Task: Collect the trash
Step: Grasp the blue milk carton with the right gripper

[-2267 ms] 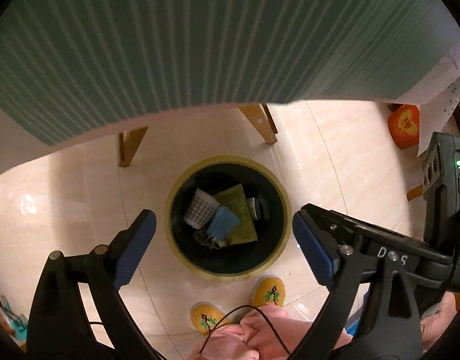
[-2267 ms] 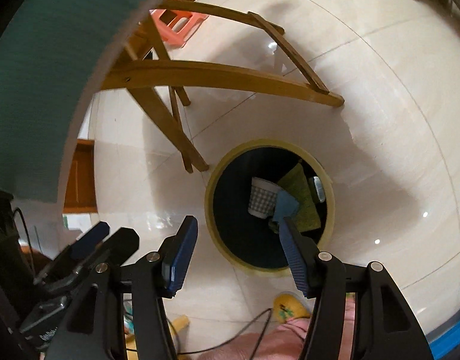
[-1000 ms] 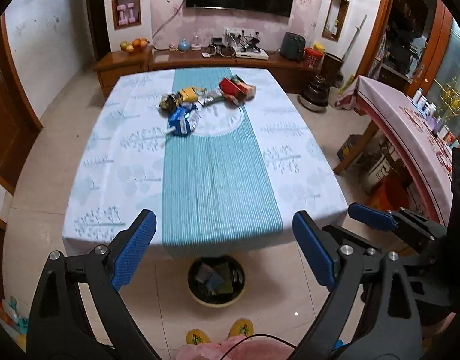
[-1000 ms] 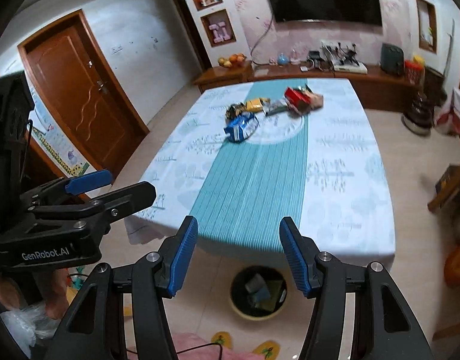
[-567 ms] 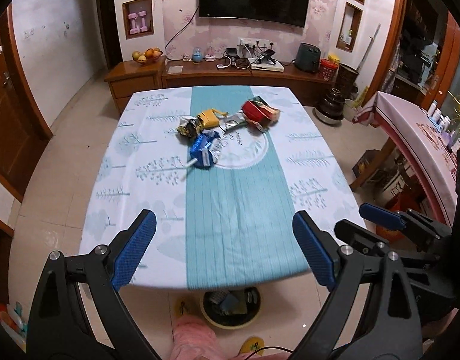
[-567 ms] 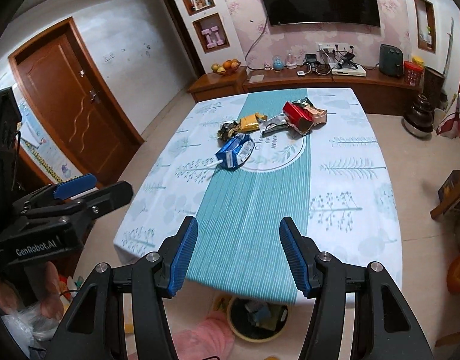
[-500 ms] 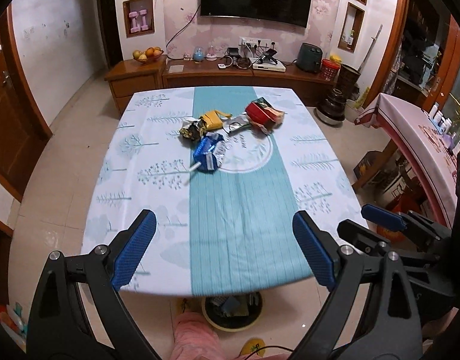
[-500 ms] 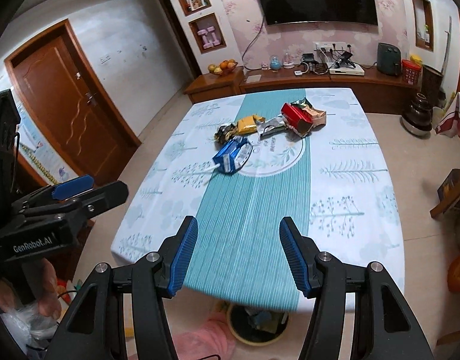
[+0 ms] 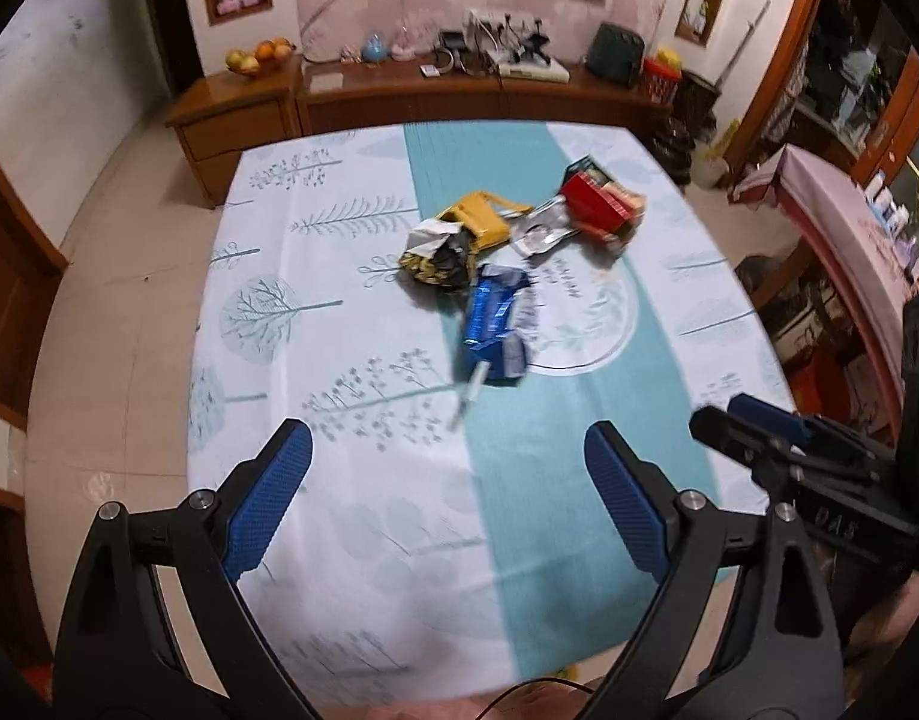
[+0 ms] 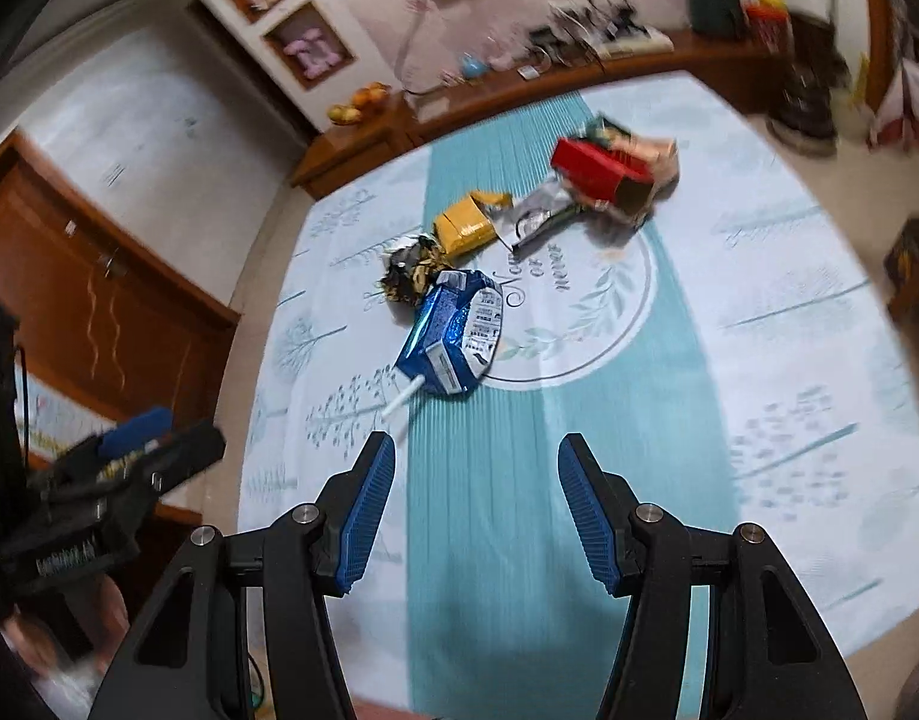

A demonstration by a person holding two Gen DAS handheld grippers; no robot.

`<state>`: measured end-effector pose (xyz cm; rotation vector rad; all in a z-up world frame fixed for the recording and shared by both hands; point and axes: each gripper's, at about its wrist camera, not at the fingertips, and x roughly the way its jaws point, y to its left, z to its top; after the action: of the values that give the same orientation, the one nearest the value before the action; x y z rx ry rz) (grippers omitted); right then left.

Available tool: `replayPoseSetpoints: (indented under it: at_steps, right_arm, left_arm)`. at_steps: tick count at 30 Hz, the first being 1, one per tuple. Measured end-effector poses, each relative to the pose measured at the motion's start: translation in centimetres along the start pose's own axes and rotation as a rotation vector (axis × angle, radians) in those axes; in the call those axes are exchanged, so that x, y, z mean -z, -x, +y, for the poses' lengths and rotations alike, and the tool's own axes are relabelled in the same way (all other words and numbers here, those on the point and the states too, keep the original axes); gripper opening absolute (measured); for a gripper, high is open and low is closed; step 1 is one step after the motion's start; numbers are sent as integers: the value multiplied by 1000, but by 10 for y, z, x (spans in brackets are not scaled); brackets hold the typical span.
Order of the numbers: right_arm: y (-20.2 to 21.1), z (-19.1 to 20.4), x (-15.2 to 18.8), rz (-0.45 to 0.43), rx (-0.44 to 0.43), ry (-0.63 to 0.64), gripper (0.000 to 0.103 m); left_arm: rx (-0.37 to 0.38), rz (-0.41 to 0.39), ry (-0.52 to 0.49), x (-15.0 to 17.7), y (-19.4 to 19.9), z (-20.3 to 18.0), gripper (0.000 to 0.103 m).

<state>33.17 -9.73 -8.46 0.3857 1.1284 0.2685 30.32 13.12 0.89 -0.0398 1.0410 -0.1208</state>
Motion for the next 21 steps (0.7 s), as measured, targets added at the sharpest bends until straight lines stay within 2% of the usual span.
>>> replayPoseSetpoints:
  at_steps: [5,7,14,21]
  right_arm:
    - [-62,-7,-22,50,4,-152,58]
    - [-84,-4,-31,59,31,-184,58]
    - [-127,34,-48,91,114,-89,58]
    - [-172,68,-54,109,261,32,58]
  left_arm:
    - [-12,53,-61,-23,-52,29,91]
    - [-11,77,-83,-31,-74,39,90]
    - [46,127,-85,-52,-118,61,90]
    - [65,148,-64,-64,-141,81,90]
